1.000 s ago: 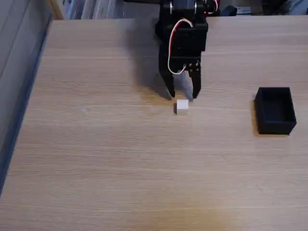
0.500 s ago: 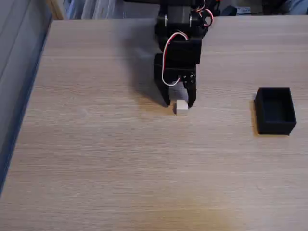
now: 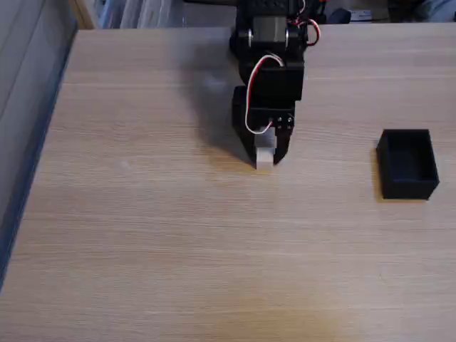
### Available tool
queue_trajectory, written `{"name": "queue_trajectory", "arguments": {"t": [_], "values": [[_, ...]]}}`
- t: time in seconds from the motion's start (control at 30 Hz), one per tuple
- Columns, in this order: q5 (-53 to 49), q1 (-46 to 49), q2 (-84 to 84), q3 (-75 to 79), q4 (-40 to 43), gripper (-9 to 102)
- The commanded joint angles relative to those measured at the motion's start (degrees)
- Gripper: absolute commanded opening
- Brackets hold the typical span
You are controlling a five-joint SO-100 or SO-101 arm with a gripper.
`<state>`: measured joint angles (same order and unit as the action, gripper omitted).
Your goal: Pick a white block and place it in the black box.
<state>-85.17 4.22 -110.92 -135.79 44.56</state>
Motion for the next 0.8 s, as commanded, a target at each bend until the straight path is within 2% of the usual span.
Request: {"name": "queue_trajectory", "arguments": {"t": [0.0,0.13,0.27,0.5,0.77], "values": [[0.8,-0.3,-0.3,1.8,-0.1,0],[0.9,-0.8,-1.7,2.1,2.1,0],[2.1,-3.3,-6.8,4.0,9.1,0],[6.5,-10.4,-14.1,9.8,22.3,0],[13.7,-21.1,-15.2,17.4,33.3,0]]}}
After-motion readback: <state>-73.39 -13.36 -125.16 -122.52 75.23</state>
